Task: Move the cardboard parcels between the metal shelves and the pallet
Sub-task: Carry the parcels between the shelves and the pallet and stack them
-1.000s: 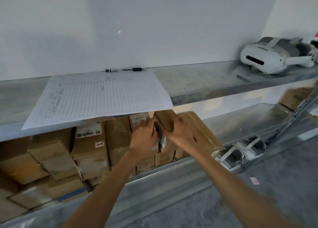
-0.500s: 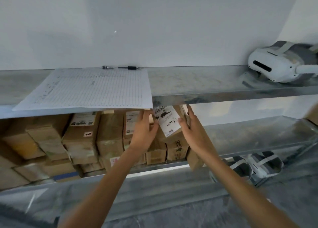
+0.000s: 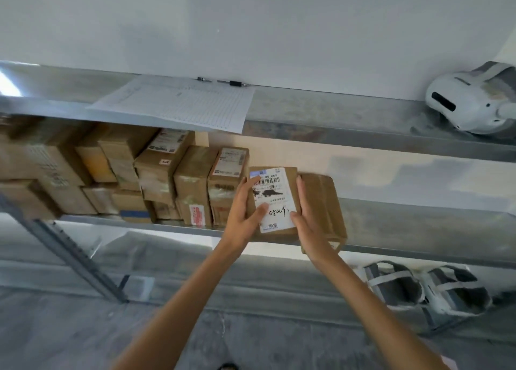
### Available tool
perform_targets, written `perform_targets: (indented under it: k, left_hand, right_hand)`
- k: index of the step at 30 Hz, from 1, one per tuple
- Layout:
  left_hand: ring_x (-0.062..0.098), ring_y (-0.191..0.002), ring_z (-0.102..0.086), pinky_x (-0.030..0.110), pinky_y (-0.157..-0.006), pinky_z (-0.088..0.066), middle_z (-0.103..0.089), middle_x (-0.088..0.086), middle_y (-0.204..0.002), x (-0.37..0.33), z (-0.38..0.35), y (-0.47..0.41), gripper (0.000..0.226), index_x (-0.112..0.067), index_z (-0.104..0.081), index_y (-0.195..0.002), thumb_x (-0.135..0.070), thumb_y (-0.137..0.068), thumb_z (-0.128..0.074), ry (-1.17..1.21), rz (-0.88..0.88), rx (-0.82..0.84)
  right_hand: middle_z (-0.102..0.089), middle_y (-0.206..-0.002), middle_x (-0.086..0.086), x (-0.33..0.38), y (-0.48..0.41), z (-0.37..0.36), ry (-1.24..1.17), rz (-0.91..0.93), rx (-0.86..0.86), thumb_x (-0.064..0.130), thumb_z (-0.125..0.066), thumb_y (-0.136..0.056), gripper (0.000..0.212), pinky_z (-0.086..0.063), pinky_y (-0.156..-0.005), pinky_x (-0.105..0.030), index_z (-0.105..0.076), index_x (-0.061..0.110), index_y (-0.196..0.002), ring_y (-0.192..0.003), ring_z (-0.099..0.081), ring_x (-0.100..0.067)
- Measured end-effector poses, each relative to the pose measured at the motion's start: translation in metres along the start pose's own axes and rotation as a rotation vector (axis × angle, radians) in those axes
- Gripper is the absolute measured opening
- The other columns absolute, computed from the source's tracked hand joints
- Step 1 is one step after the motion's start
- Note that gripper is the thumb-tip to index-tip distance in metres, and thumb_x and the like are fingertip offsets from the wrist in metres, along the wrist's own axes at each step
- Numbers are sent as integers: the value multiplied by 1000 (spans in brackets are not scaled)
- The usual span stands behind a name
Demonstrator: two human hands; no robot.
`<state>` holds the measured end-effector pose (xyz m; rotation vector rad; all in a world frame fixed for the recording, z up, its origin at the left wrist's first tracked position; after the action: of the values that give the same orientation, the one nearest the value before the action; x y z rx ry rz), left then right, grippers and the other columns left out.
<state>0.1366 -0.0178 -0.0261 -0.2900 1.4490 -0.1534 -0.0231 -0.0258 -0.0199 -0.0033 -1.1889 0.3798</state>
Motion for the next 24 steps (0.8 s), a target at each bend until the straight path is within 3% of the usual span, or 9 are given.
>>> perform_targets:
  k: [2, 3, 5, 6, 10, 14, 19, 22, 24]
  left_hand:
    - [12, -133, -40, 41, -103, -47, -37, -7, -145, -4, 7, 16, 48, -34, -45, -133, -22, -88, -60, -41, 20, -53]
    - [0, -138, -30, 28, -107, -41, -27, -12, -151, -7, 12, 24, 49, -32, -44, -136, -22, -90, -59, -71, 15, -75]
    - [-20, -133, -19, 6, -98, -36, -10, -16, -155, -12, 23, 39, 50, -23, -42, -140, -12, -94, -57, -95, -18, -144]
    - [-18, -135, -18, 8, -98, -38, -7, -17, -156, -14, 31, 45, 51, -22, -41, -141, -10, -94, -56, -87, -32, -175]
    - [7, -143, -26, 41, -102, -48, -9, -23, -157, -25, 73, 69, 52, -24, -42, -142, -17, -92, -54, -79, -54, -279]
    - [11, -147, -17, 43, -107, -43, -5, -14, -161, -37, 118, 97, 53, -13, -37, -145, -15, -95, -51, -143, -140, -399]
    - [20, -148, -15, 56, -108, -37, -5, -14, -161, -44, 198, 139, 50, -16, -40, -146, -22, -97, -51, -191, -132, -542]
    - [17, -145, -24, 50, -105, -44, -9, -15, -160, -54, 254, 171, 47, -13, -40, -145, -8, -98, -48, -179, -128, -614]
    - [12, -141, -32, 40, -101, -48, -10, -13, -160, -64, 291, 195, 49, -9, -38, -145, 0, -98, -46, -174, -129, -670]
  right_hand:
    - [-1, -159, 15, 8, 5, -9, 34, 54, 11, 19, -32, -94, 64, -27, -114, -51, -9, 49, -146, -146, -8, -10]
    - [2, -159, 15, 14, 8, -15, 29, 82, 22, 12, -31, -94, 63, -28, -114, -48, -15, 44, -146, -146, -3, -6]
    - [1, -157, 19, 24, 9, -30, -40, 120, 78, 1, -31, -93, 62, -31, -114, -41, -27, 34, -145, -143, -1, 4]
    - [-1, -156, 21, 31, 10, -39, -67, 130, 101, -2, -31, -93, 60, -32, -113, -38, -31, 29, -145, -142, -3, 7]
    - [-7, -157, 19, 55, 8, -78, -130, 179, 173, -4, -34, -97, 54, -37, -110, -36, -35, 21, -145, -142, -9, 6]
    - [-10, -158, 16, 82, 5, -126, -170, 292, 267, -4, -37, -97, 53, -37, -110, -43, -37, 20, -144, -144, -12, -2]
    - [-10, -158, 17, 122, 7, -208, -188, 398, 405, 12, -37, -97, 49, -47, -101, -44, -37, 24, -144, -144, -18, -9]
    - [-11, -159, 11, 151, 14, -269, -207, 461, 481, 10, -36, -96, 49, -43, -106, -38, -37, 19, -144, -144, -17, -8]
    - [-12, -159, 6, 173, 23, -311, -216, 499, 530, 10, -36, -95, 49, -39, -108, -26, -37, 14, -144, -144, -16, -6]
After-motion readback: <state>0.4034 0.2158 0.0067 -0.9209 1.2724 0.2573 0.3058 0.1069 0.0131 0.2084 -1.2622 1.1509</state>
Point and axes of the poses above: each hand's wrist, its own y-axis away from the middle knuckle, its own z-axis out of the back of the hand, x = y × z, the point moved 2 cm from there along -y, towards the middle knuckle
